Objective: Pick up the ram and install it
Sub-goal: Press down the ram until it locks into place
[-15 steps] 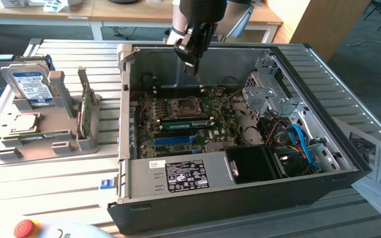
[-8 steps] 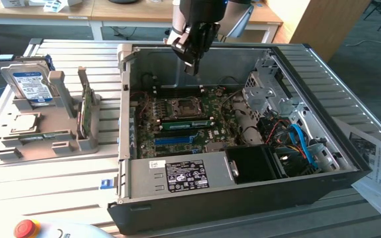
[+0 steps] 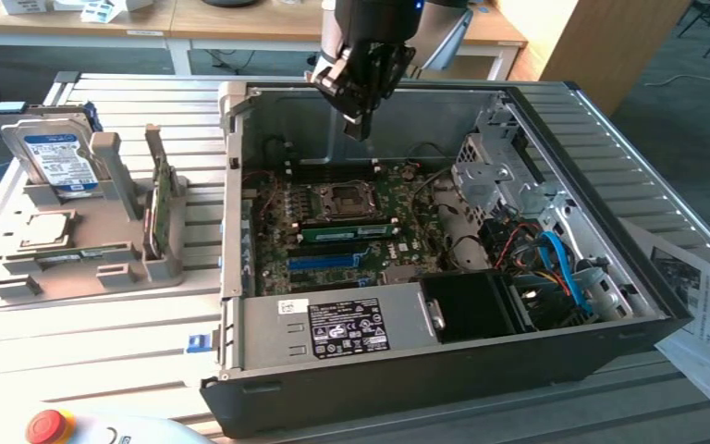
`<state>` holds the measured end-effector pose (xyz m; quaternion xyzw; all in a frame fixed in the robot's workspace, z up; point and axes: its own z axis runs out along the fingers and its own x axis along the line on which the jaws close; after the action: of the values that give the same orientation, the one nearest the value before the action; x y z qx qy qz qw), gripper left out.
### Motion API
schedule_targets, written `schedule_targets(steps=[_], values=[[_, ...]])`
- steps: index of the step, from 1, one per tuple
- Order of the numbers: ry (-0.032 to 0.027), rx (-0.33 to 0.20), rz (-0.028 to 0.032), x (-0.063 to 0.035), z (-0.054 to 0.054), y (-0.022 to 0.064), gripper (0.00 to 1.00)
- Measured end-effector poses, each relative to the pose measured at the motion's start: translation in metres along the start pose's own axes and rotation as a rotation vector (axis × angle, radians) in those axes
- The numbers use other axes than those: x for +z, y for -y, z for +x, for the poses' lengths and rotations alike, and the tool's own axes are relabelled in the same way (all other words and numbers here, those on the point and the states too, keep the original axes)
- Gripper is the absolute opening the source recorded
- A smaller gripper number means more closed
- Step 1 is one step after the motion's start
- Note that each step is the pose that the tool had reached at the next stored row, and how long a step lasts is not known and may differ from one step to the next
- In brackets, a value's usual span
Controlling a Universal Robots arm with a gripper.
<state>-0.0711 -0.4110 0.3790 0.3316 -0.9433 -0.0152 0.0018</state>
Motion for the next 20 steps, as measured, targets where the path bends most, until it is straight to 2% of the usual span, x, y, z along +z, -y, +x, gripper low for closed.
schedule_targets(steps=[20], values=[[0.0090,0.299,0.0020,0.0000,0.0000,0.0000,0.10]])
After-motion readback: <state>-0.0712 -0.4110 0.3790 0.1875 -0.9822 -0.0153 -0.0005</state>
